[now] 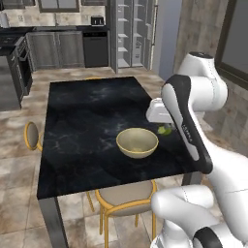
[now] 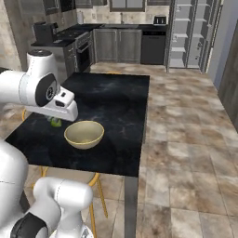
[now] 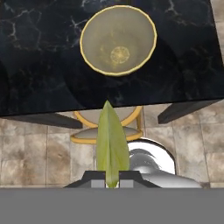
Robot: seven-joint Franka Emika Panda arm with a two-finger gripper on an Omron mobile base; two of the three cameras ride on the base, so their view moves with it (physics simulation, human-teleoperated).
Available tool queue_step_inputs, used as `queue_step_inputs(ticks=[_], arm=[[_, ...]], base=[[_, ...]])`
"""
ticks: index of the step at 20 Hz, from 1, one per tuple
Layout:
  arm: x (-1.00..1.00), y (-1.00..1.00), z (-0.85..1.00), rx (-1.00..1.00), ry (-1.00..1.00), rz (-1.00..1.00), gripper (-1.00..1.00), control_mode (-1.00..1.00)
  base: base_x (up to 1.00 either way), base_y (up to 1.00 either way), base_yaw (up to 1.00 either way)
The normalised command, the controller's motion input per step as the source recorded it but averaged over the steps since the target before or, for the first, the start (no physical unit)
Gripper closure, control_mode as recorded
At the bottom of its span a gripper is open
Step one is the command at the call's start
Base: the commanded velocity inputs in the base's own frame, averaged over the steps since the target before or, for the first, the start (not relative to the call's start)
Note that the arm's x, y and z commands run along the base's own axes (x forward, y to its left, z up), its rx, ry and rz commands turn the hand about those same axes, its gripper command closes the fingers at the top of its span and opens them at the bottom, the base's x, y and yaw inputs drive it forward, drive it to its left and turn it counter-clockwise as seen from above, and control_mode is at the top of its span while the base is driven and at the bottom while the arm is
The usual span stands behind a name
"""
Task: There is a bowl on the dining counter. Grab a lemon wedge from the fridge and place it in the bowl. Then get the liquor bottle and glass cup from the cabinet and place them next to the bowl.
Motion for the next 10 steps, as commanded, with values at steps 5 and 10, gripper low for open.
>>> queue_step_inputs(ticks=[5,10], arm=[[0.54,-0.01,-0.27,0.0,0.08,0.0,1.0,-1.0],[0.52,0.0,-0.37,0.0,0.0,0.0,1.0,-1.0]], base=[[0.0,0.0,0.0],[0.0,0.0,0.0]])
